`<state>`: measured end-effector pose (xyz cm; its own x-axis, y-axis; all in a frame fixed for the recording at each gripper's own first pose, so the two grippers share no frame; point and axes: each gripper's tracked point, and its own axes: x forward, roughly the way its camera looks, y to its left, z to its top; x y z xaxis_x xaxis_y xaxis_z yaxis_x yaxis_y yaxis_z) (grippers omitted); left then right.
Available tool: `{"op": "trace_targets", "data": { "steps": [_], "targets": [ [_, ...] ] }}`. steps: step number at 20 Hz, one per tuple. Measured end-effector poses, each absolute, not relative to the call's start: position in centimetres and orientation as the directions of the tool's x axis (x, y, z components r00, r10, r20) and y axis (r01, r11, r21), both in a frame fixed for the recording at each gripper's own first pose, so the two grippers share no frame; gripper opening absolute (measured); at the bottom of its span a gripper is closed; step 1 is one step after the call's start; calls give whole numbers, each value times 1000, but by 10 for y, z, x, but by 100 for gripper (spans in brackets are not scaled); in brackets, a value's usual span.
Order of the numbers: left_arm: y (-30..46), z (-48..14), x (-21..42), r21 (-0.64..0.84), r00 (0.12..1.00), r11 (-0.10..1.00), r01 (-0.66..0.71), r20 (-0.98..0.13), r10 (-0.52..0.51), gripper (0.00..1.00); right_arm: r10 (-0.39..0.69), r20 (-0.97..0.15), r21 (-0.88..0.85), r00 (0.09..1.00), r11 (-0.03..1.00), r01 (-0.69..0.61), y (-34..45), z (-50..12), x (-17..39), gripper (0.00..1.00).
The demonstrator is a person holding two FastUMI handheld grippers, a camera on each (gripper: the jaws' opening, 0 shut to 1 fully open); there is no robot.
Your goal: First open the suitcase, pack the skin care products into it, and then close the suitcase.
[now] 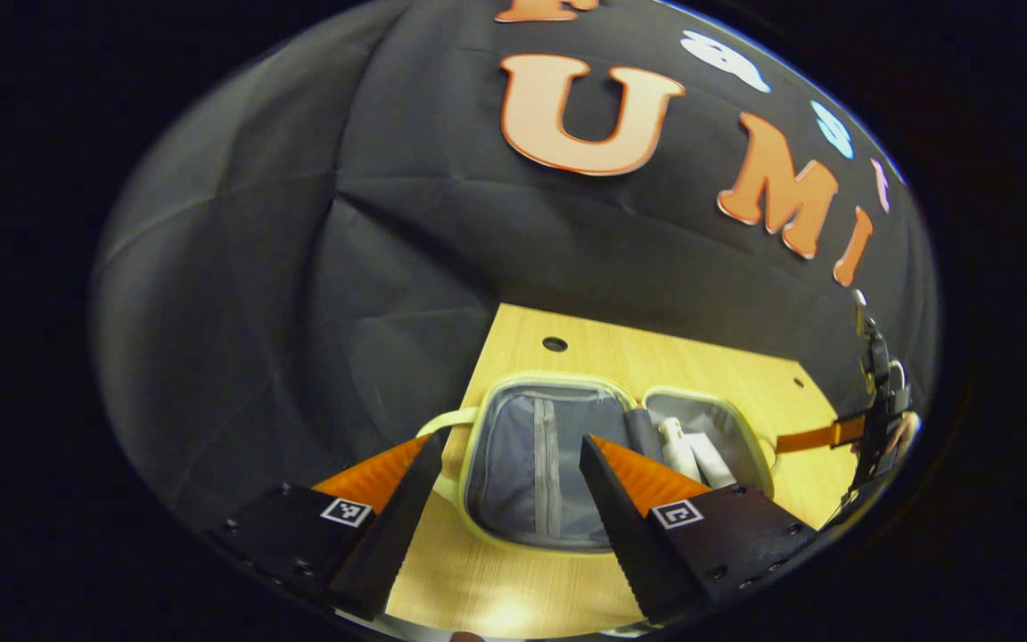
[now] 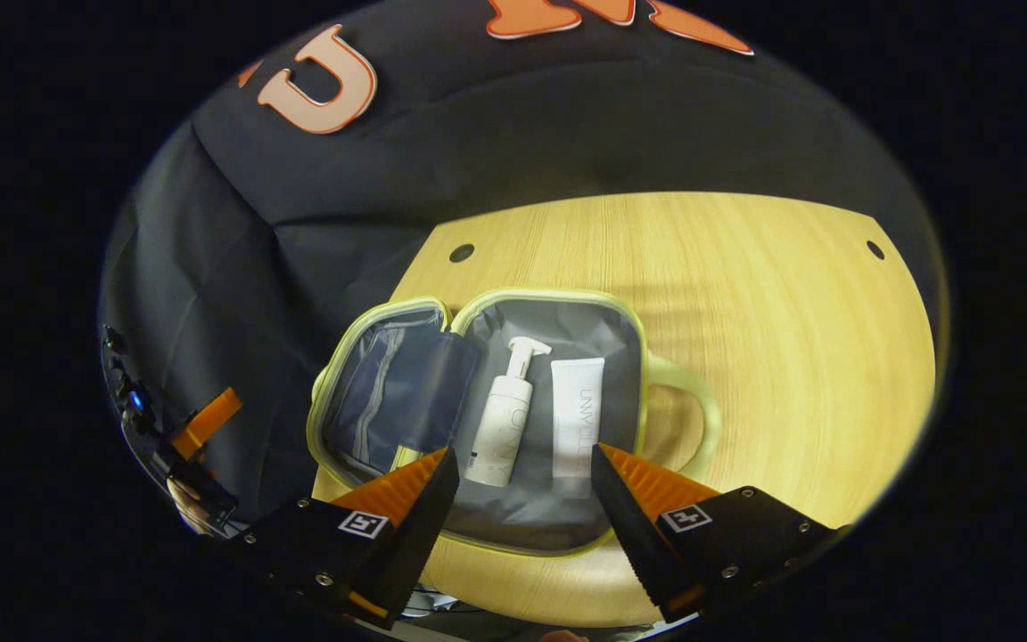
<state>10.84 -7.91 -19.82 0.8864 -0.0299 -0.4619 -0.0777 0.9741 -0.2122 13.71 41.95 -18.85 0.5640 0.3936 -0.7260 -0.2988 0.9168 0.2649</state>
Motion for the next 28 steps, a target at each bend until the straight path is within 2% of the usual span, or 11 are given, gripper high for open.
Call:
{"op": "trace_targets", "data": {
  "steps": [3, 4, 10, 15, 18, 23, 25, 28],
  "targets": [
    [-43, -225, 129, -384, 891, 917, -106, -447, -84, 96, 348, -708, 227, 614, 936, -270, 391, -171, 134, 95],
    [-35, -238, 135, -442, 887, 891, -108, -447, -114, 98, 328, -706, 209, 628, 943, -257, 380, -166, 134, 95],
    [6, -321, 168, -659, 865, 725, -202, -467, -183, 98, 205, -698, 135, 686, 979, -154, 322, -148, 133, 95],
    [7, -359, 183, -777, 860, 582, -240, -448, -243, 98, 111, -733, 91, 671, 994, -66, 290, -157, 124, 96],
    [-2, -361, 191, -791, 872, 577, -205, -415, -260, 96, 94, -741, 95, 665, 995, -34, 284, -158, 123, 96],
    [-4, -358, 193, -702, 848, 675, -227, -484, -218, 12, 118, -747, 127, 654, 991, -34, 292, -161, 122, 95],
    [-6, -339, 188, -630, 845, 750, -203, -500, -191, 8, 122, -745, 120, 656, 992, -49, 294, -162, 123, 95],
    [-19, -295, 187, -527, 859, 837, -147, -488, -157, 7, 143, -722, 129, 677, 989, -70, 300, -158, 130, 96]
  ]
}}
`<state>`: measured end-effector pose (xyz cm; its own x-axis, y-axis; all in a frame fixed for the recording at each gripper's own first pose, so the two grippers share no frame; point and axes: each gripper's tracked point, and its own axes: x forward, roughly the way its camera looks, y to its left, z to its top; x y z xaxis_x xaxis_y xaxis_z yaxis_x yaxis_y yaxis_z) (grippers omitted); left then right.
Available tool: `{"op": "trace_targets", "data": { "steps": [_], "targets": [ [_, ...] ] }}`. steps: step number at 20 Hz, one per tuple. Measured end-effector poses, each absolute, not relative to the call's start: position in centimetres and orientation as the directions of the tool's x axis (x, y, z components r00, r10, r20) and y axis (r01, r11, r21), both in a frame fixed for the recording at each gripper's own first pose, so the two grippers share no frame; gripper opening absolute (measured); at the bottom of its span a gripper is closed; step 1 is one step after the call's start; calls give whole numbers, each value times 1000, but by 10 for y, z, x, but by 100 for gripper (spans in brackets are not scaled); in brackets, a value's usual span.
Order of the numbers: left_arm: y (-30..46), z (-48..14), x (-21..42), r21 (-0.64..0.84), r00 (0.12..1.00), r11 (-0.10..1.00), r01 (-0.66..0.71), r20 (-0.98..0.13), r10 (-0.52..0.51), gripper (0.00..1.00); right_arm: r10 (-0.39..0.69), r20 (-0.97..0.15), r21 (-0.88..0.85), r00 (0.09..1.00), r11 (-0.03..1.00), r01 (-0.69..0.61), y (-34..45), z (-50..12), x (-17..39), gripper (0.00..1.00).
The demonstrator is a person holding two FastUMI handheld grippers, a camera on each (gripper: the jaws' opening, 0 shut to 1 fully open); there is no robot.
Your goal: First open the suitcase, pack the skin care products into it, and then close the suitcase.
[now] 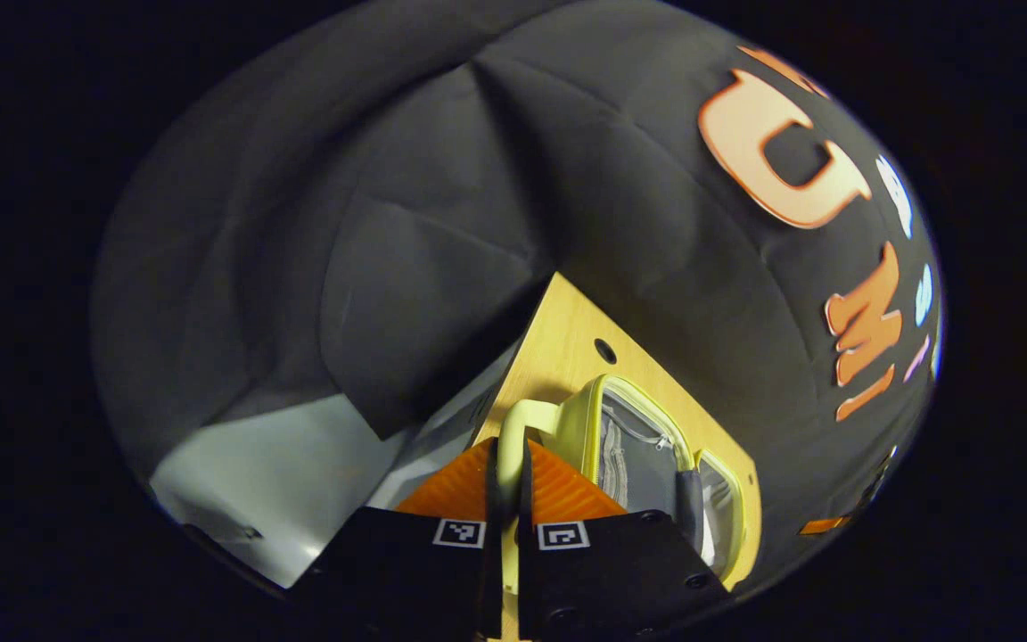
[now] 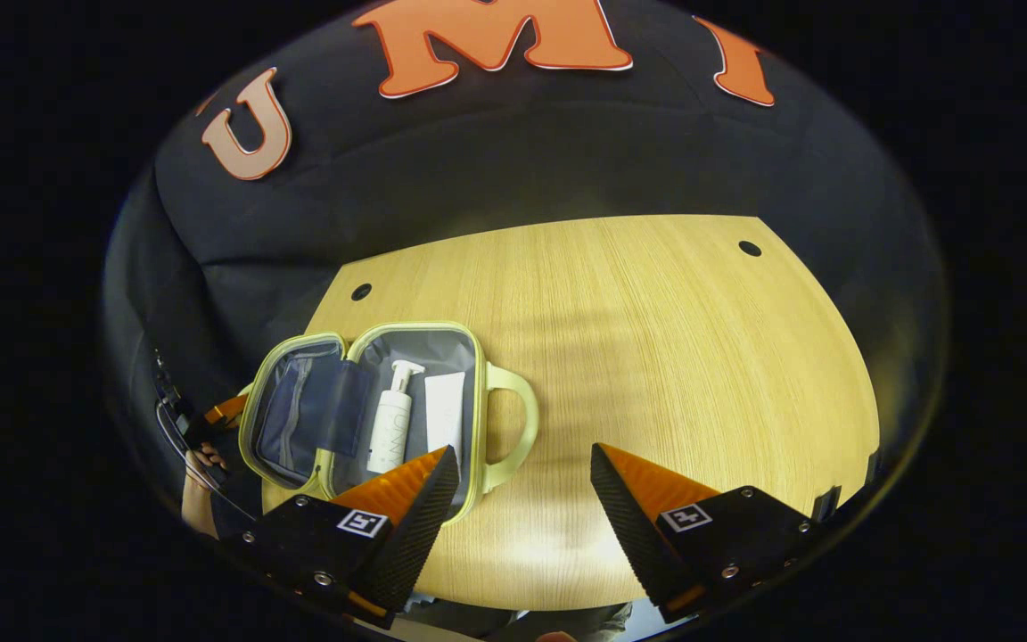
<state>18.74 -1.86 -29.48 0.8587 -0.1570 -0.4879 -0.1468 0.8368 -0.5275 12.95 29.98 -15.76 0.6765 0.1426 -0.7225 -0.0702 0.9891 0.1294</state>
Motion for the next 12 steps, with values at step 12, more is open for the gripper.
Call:
{"op": "trace_targets", "data": {
  "steps": [12],
  "targets": [
    [-198, -82, 165, -296, 886, 940, 169, -373, -276, 7, 189, -437, 170, 879, 977, -126, 248, -50, 160, 95]
  ]
}}
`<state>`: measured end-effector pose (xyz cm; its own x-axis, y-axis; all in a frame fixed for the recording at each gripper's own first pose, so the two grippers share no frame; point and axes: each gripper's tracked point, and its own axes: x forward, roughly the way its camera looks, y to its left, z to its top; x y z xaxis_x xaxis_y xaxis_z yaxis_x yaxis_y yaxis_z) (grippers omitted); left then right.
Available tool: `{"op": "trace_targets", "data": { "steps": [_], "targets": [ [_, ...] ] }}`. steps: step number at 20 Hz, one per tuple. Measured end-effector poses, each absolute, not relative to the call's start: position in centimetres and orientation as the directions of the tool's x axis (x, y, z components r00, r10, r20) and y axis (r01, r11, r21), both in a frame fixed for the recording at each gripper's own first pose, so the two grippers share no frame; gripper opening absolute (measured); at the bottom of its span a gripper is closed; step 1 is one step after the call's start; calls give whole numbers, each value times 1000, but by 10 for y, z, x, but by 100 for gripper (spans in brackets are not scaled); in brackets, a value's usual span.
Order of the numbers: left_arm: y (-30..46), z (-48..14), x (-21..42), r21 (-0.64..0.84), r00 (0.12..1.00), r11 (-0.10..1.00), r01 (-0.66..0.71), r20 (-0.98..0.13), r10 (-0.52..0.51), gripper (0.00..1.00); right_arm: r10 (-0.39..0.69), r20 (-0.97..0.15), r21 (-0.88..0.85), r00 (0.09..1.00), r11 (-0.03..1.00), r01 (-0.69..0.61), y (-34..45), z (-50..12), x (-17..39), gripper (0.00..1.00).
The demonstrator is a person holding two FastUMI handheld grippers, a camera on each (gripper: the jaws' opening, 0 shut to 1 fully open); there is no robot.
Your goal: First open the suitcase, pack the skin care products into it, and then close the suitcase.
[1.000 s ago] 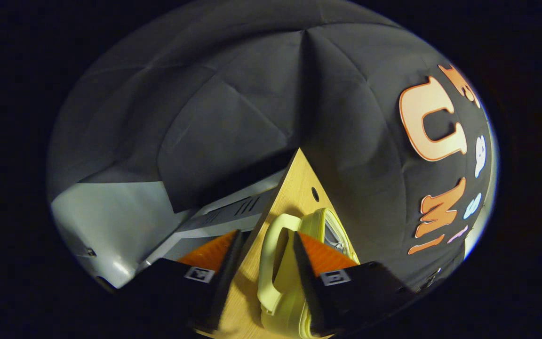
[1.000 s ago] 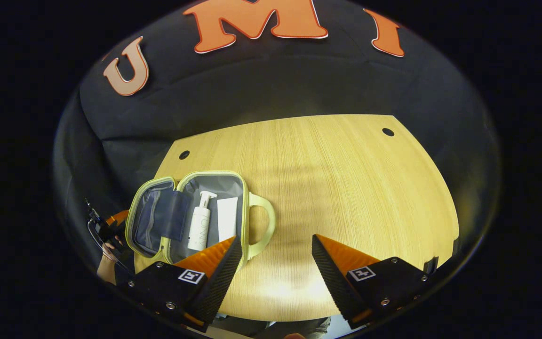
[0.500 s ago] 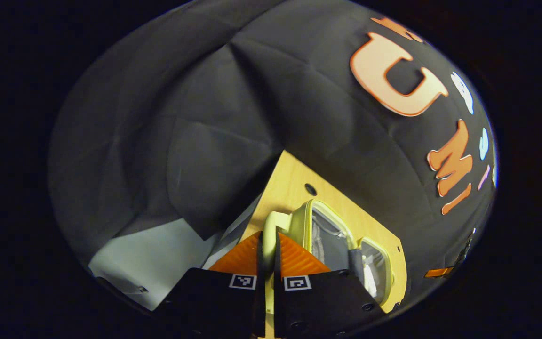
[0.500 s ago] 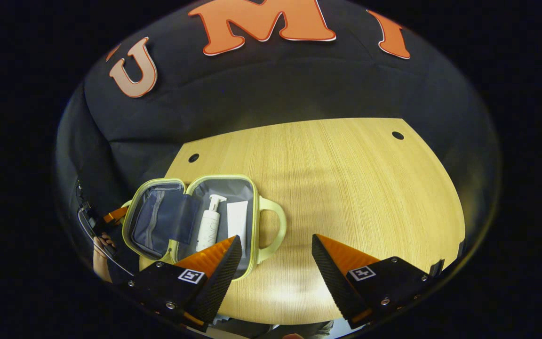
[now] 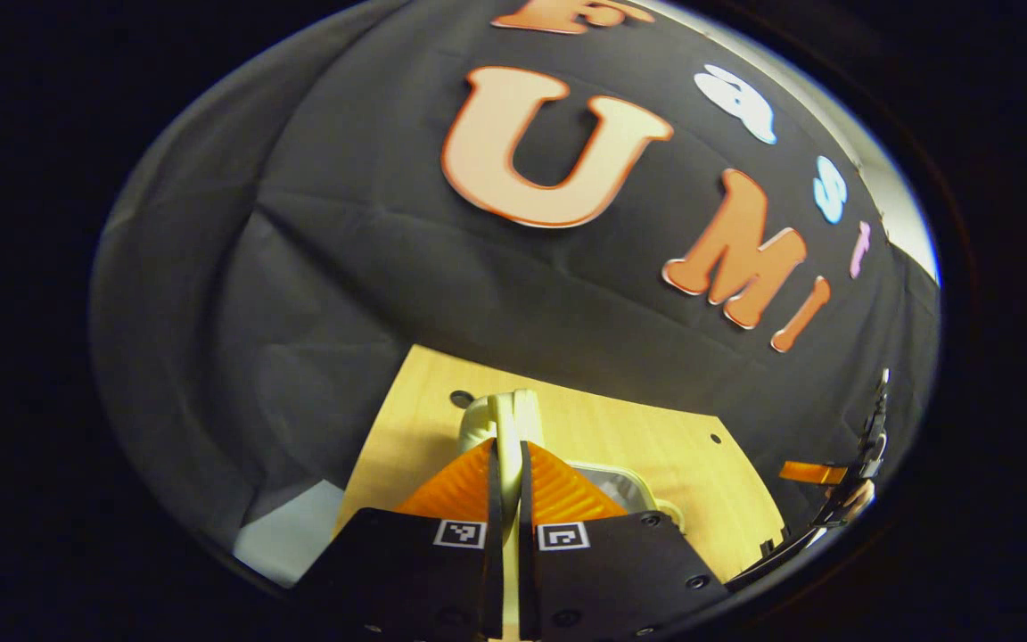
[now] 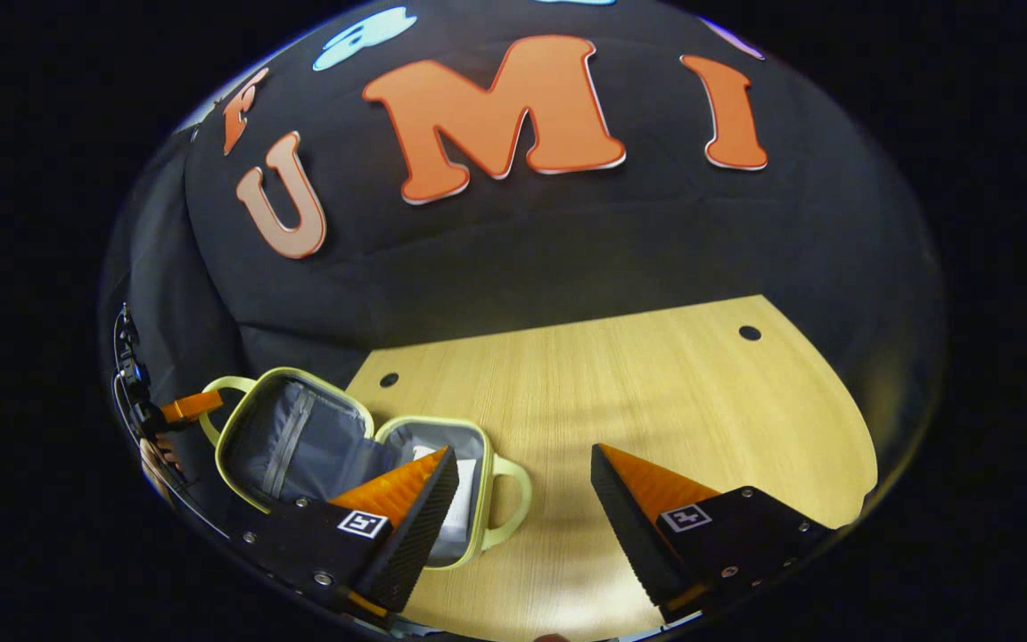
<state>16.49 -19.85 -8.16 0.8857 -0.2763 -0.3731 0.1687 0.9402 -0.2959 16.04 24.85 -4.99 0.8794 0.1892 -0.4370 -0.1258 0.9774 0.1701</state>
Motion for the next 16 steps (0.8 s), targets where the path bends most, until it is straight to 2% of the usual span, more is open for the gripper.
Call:
{"op": "trace_targets", "data": {
  "steps": [4, 8, 12, 16],
  "targets": [
    [-278, -62, 159, -196, 874, 957, 216, -397, -279, 7, 147, -320, 113, 936, 987, -117, 194, -5, 163, 95],
    [-357, -70, 157, -142, 863, 959, 244, -419, -281, 7, 90, -199, 34, 976, 996, -85, 136, 25, 150, 95],
    [-445, -101, 156, -133, 832, 954, 269, -467, -300, 7, 78, -168, -4, 983, 997, -80, 86, 27, 140, 95],
    [-518, -164, 165, -96, 790, 952, 292, -537, -296, 7, 60, -164, -35, 985, 997, -67, 42, 21, 135, 95]
  ]
}}
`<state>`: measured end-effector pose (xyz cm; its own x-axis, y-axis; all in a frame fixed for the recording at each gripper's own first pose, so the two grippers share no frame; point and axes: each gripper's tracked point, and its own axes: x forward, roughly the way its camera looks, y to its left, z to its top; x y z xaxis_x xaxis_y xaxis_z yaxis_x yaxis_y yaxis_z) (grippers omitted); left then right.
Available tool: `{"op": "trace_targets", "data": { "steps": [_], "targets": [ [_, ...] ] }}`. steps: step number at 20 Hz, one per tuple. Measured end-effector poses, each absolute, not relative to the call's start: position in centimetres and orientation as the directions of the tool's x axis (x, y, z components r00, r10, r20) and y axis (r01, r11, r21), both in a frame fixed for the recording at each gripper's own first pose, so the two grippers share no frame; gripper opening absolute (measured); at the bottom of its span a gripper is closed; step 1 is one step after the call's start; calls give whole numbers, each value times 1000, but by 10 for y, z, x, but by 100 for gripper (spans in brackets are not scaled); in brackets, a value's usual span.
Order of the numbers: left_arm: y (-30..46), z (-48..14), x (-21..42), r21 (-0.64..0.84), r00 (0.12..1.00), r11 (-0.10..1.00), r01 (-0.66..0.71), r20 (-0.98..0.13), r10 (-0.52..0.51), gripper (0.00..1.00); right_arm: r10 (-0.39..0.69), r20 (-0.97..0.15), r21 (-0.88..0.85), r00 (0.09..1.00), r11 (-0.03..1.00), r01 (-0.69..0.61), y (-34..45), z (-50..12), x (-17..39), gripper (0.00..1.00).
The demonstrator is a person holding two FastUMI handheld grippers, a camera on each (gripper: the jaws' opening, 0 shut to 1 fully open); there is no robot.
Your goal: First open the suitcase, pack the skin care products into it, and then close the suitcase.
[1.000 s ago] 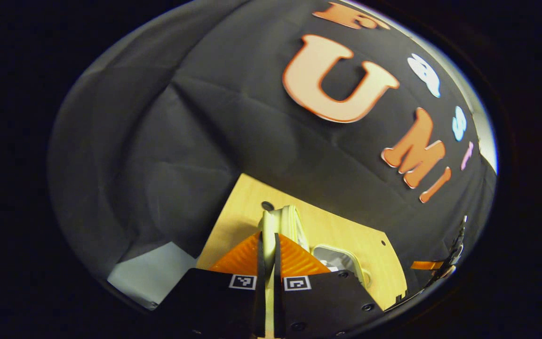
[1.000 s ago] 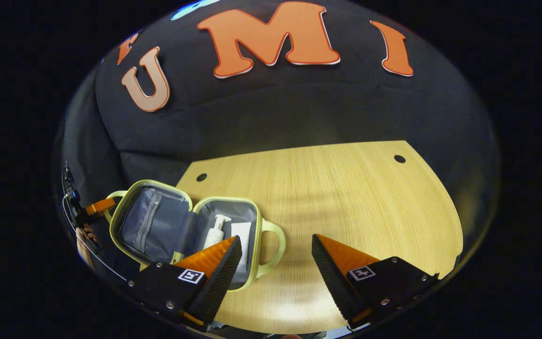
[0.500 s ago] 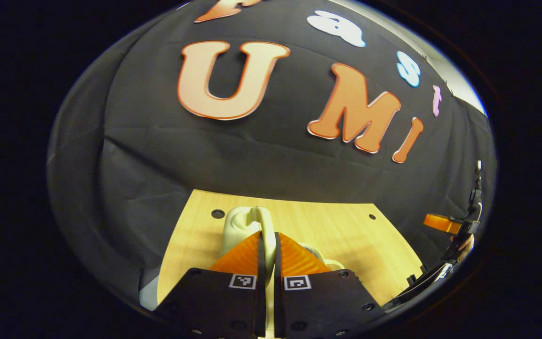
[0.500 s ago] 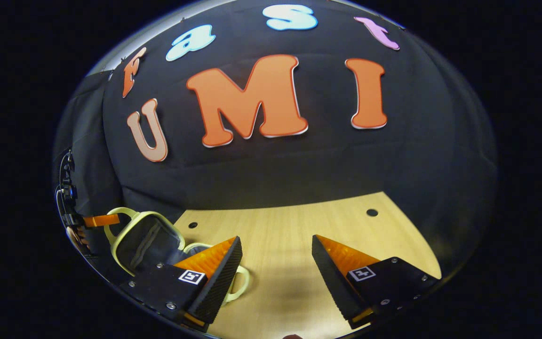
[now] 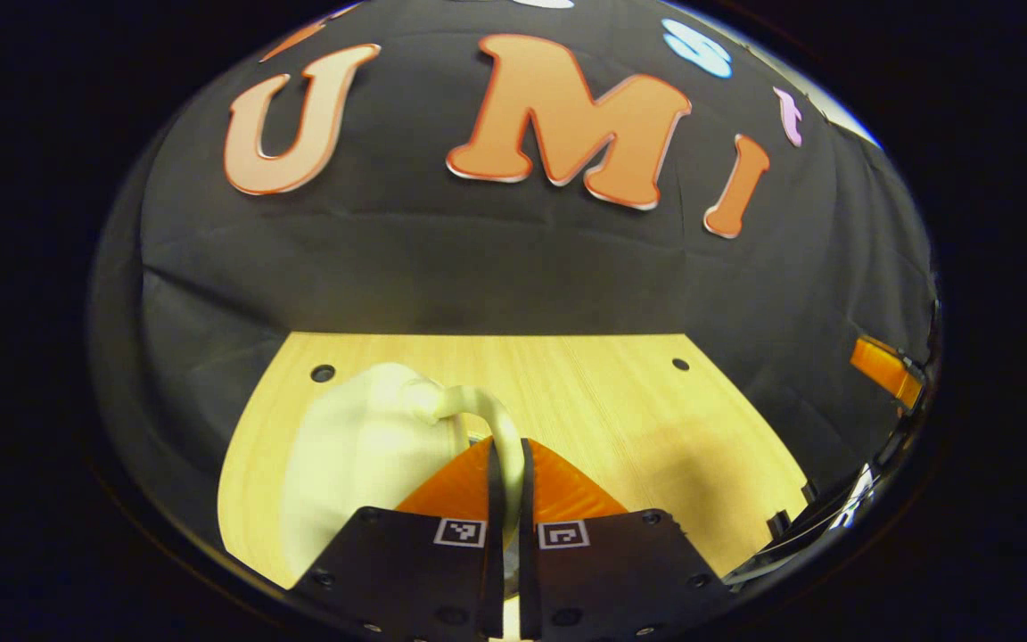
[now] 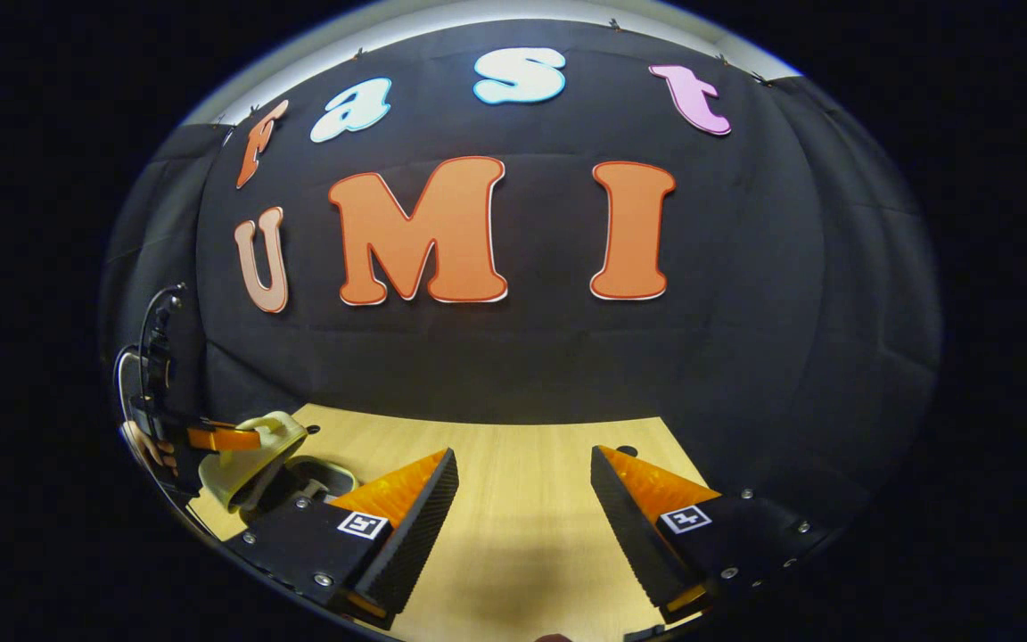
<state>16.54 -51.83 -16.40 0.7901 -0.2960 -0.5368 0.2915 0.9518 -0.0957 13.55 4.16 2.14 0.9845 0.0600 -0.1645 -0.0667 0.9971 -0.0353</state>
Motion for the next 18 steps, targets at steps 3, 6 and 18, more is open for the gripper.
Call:
{"op": "trace_targets", "data": {
  "steps": [3, 6, 18],
  "targets": [
    [-554, -217, 178, -81, 754, 950, 301, -590, -289, 7, 52, -172, -41, 984, 997, -60, 17, 12, 127, 95],
    [-567, -265, 183, -81, 713, 953, 292, -645, -274, 7, 26, -175, -40, 984, 999, -34, -4, 3, 122, 95],
    [-588, -295, 184, -86, 715, 969, 230, -661, -228, 26, 29, -263, -11, 964, 999, -33, -26, -45, 108, 95]
  ]
}}
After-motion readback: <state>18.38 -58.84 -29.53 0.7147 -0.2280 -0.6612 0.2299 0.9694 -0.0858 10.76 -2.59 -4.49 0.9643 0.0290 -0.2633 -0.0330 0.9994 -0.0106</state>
